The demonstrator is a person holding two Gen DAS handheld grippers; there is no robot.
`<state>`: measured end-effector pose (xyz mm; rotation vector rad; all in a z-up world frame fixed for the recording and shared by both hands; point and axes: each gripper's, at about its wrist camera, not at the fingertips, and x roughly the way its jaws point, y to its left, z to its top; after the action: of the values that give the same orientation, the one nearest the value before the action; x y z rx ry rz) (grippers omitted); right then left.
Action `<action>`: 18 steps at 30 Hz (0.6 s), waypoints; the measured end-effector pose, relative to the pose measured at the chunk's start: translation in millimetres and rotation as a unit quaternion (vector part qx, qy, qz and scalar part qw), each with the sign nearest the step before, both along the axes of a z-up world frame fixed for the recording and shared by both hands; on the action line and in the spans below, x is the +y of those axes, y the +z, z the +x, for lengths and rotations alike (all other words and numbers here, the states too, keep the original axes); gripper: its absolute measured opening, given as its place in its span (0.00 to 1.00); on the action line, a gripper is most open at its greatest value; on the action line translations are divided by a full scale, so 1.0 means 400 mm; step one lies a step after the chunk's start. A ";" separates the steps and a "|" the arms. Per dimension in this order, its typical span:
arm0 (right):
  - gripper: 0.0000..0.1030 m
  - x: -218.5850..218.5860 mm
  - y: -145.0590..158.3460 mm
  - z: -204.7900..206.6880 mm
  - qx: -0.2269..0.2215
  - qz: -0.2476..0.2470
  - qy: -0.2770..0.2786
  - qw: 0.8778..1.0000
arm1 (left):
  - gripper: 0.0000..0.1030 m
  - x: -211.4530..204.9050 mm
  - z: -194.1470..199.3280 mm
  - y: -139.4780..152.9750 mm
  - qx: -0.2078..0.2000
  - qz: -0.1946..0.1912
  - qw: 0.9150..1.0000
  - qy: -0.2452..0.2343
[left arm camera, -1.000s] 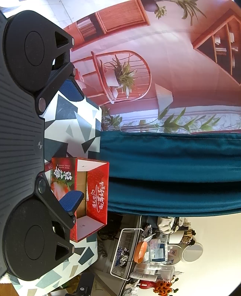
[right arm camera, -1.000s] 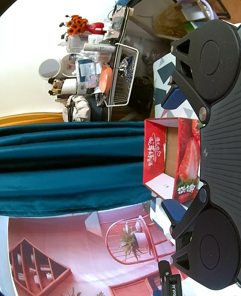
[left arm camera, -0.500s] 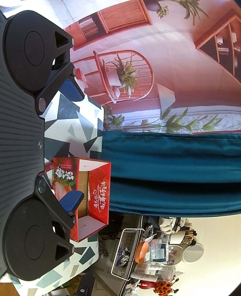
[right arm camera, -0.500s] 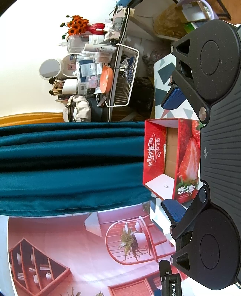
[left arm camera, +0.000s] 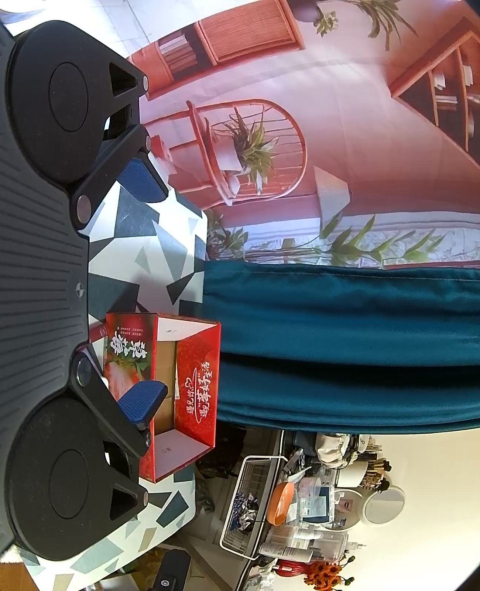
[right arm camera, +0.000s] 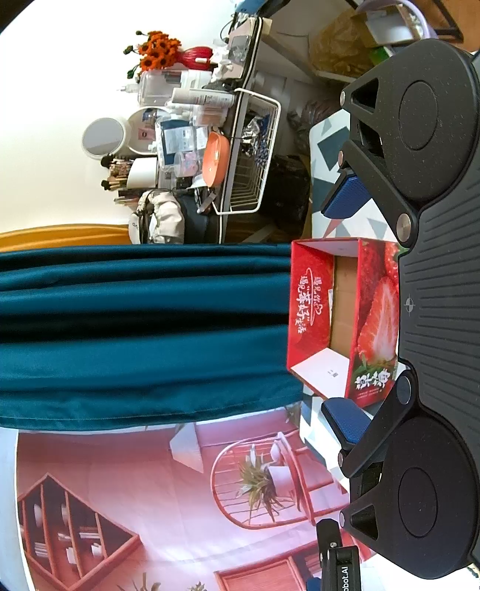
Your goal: Organize rigid objects
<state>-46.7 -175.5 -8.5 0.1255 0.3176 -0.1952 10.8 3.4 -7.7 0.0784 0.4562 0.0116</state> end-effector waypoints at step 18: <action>1.00 -0.086 -0.145 0.028 -0.038 0.048 -0.007 0.998 | 1.00 0.044 0.112 -0.144 0.088 -0.073 0.994 0.001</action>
<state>-35.6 -209.7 -66.3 0.2298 0.2509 -0.1893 55.8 21.0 -65.1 -0.0646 0.6313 -0.0267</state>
